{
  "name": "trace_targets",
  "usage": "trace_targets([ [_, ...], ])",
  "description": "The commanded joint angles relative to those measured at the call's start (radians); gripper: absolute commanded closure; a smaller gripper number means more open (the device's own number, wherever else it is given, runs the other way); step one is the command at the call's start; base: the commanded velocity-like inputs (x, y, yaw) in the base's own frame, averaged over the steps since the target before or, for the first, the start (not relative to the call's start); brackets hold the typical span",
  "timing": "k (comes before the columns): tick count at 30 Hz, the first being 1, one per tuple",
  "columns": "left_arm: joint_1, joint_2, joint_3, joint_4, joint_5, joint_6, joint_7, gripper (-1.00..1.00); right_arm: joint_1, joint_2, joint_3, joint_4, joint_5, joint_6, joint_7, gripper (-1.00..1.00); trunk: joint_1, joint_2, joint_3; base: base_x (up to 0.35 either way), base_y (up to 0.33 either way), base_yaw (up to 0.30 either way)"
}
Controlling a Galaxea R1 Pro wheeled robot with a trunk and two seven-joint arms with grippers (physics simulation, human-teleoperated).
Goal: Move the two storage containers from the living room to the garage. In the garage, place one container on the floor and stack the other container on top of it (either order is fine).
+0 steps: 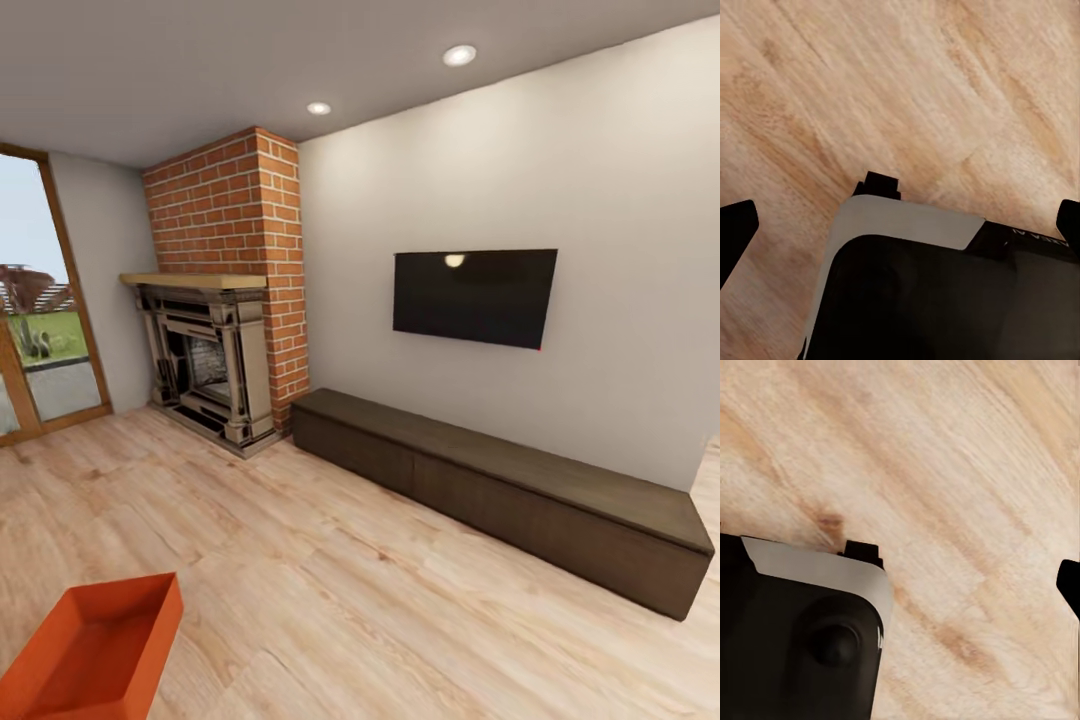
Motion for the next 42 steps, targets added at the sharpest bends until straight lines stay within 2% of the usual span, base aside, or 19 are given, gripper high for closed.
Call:
trace_targets([
  [1,0.0,0.0,-0.002,-0.001,0.005,0.004,0.003,-1.0,-0.001,0.0,0.008,0.002,-0.005,-0.005,-0.002,-1.0,0.001,-0.001,-0.001,0.327,0.0,0.276],
  [25,0.0,-0.001,-0.002,-0.002,0.005,0.006,0.003,-1.0,-0.001,0.002,0.012,0.002,0.0,-0.004,-0.002,-1.0,0.001,-0.001,-0.001,0.327,-0.083,0.274],
  [42,0.0,-0.001,-0.002,-0.002,0.005,0.004,0.003,-1.0,-0.001,-0.003,0.014,0.002,0.001,-0.003,0.009,-1.0,0.001,-0.001,-0.001,0.326,-0.135,0.033],
])
